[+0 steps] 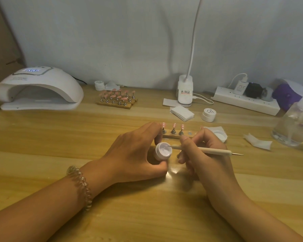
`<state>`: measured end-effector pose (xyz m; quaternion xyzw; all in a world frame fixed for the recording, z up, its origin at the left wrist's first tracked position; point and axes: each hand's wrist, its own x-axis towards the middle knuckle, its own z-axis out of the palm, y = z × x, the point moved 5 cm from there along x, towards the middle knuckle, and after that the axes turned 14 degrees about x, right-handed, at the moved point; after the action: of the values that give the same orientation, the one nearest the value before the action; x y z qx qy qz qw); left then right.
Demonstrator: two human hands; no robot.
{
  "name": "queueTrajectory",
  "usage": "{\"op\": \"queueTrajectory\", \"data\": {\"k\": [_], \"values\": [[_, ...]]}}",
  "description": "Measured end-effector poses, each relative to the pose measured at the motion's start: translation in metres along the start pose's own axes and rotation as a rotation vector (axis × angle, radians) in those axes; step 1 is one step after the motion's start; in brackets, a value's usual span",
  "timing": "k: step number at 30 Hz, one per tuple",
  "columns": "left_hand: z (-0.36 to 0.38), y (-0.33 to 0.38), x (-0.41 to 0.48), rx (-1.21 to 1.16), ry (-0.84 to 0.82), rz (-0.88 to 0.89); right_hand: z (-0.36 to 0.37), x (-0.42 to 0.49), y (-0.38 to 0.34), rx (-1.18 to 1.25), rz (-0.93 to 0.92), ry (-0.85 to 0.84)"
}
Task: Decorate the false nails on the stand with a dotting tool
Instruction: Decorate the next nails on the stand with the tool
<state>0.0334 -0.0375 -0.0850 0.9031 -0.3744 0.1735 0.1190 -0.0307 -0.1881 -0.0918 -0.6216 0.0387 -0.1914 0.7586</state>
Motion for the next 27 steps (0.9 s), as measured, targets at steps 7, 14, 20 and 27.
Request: {"op": "queueTrajectory", "data": {"k": [7, 14, 20, 27], "values": [[0.002, -0.014, 0.002, -0.002, 0.002, -0.131, -0.012, 0.003, -0.010, 0.189, -0.075, 0.107], [0.009, -0.039, 0.006, -0.049, 0.019, -0.344, -0.012, 0.006, -0.008, 0.214, -0.019, 0.065], [0.010, -0.058, 0.006, 0.023, 0.001, -0.463, -0.015, 0.009, -0.006, 0.214, -0.016, 0.101], [0.009, -0.057, 0.004, 0.021, -0.002, -0.485, -0.015, 0.011, -0.003, 0.186, 0.008, 0.081]]}}
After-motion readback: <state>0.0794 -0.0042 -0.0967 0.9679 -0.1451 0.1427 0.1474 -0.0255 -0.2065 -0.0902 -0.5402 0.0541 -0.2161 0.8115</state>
